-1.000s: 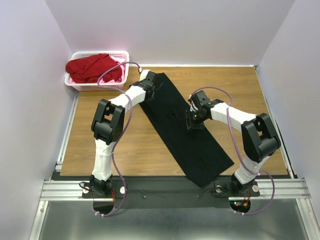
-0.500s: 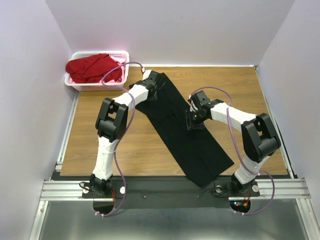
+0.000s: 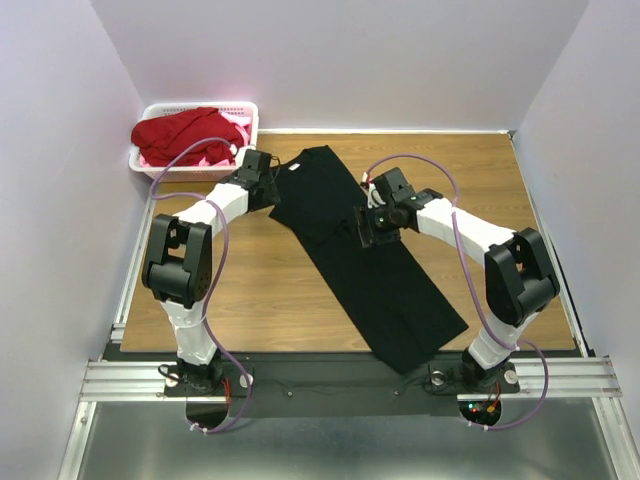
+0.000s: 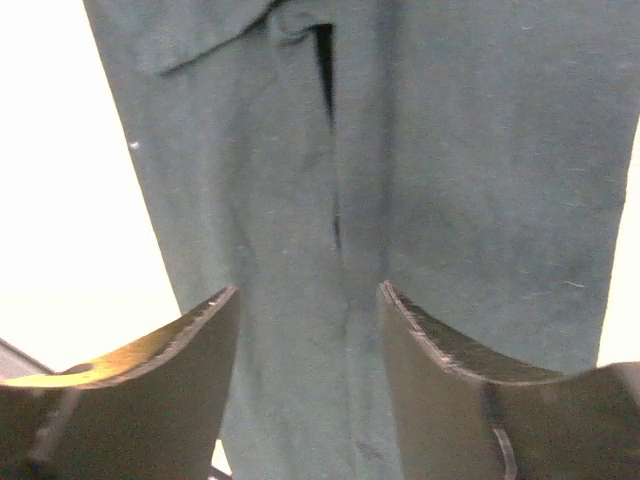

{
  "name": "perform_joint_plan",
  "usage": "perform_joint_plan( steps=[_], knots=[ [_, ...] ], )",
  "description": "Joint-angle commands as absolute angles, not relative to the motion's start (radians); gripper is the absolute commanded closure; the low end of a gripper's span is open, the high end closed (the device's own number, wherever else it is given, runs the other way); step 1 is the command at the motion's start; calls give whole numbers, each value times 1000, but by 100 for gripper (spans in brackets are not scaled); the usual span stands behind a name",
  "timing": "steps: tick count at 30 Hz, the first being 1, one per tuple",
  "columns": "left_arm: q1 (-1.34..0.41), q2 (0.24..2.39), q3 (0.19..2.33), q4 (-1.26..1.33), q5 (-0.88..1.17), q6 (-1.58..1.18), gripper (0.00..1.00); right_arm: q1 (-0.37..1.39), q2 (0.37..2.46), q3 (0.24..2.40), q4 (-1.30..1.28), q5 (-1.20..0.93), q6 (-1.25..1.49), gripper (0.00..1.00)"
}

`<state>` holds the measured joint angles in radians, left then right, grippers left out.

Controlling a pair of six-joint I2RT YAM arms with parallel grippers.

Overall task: Fold and stack the t-shirts
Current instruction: Fold the tshirt

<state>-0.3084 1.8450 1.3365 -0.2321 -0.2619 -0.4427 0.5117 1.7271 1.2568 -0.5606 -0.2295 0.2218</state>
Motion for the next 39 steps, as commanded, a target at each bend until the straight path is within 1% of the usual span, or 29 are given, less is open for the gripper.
perform_joint_plan(
  steps=[1,3,6,10,13,15,17,22,23,25,28,31,34,39],
  knots=[
    [-322,1823,1296,-193,-175,-426,31,515,1674,1246,-545,-115,201,33],
    [-333,1801,1281,-193,-166,-425,31,515,1654,1218,-552,-33,207,32],
    [-397,1767,1273,-206,-167,-437,30,509,1621,1151,-581,21,224,31],
    [-474,1804,1327,-221,-184,-472,29,505,1583,1092,-632,29,262,31],
    [-498,1882,1411,-227,-196,-482,29,505,1546,1036,-672,5,291,31],
    [-511,1953,1483,-233,-207,-468,29,505,1543,1008,-698,-63,313,31],
    [-517,2029,1566,-258,-212,-456,29,505,1548,983,-712,-125,333,31],
    [-517,2158,1695,-288,-221,-433,29,511,1577,948,-707,-178,354,31],
    [-517,2205,1747,-307,-222,-413,29,512,1600,946,-706,-182,354,31],
    [-514,2258,1814,-349,-230,-388,29,520,1624,948,-698,-201,362,31],
    [-500,2389,2000,-405,-227,-356,29,537,1680,963,-646,-259,385,31],
    [-486,2472,2130,-446,-224,-327,29,574,1744,1000,-620,-294,402,31],
    [-465,2532,2225,-446,-210,-298,29,610,1824,1074,-615,-311,407,31],
    [-428,2569,2290,-379,-134,-268,28,626,1907,1216,-594,-315,429,31]
  ],
)
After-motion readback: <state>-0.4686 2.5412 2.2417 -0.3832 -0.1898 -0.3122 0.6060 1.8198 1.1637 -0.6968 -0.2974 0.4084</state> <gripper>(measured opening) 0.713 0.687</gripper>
